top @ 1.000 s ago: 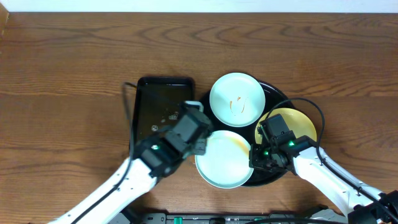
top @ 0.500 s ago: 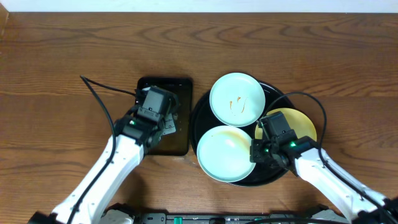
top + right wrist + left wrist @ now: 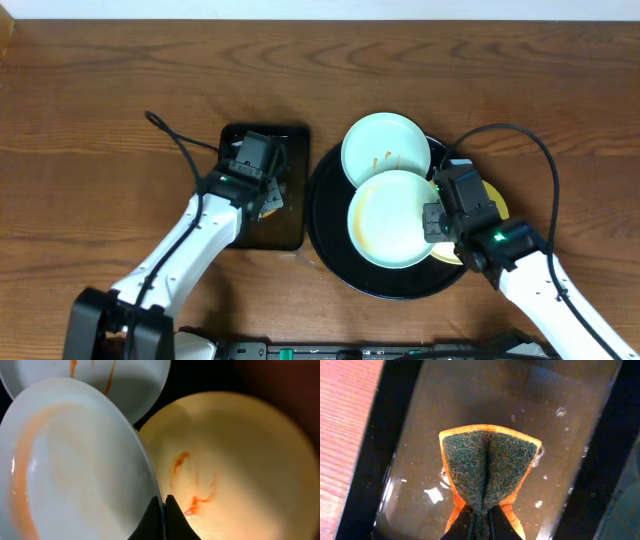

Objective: Clean dirty plates on tray and stack at the side
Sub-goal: 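Lift the pale green plate with the right gripper and move it right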

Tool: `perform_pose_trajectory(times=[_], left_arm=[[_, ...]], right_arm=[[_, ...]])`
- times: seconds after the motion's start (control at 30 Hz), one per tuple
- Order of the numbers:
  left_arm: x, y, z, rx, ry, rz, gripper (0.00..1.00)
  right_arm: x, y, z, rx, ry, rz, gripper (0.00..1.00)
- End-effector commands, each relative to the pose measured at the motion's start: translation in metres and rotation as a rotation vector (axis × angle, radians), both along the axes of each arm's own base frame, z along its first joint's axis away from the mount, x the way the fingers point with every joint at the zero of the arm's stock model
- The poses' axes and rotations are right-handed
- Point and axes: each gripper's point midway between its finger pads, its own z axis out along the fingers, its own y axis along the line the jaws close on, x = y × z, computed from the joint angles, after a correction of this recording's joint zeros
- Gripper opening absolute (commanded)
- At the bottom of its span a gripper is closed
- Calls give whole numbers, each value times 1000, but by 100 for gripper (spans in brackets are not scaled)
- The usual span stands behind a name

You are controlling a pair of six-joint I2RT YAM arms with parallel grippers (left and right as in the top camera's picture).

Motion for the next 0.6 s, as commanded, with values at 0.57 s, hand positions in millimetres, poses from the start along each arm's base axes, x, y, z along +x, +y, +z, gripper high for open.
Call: perform_pose_trajectory(times=[0.57], left_arm=[[4, 2, -12, 20, 20, -1, 8]], right_arm=[[23, -5, 84, -539, -337, 144, 1]])
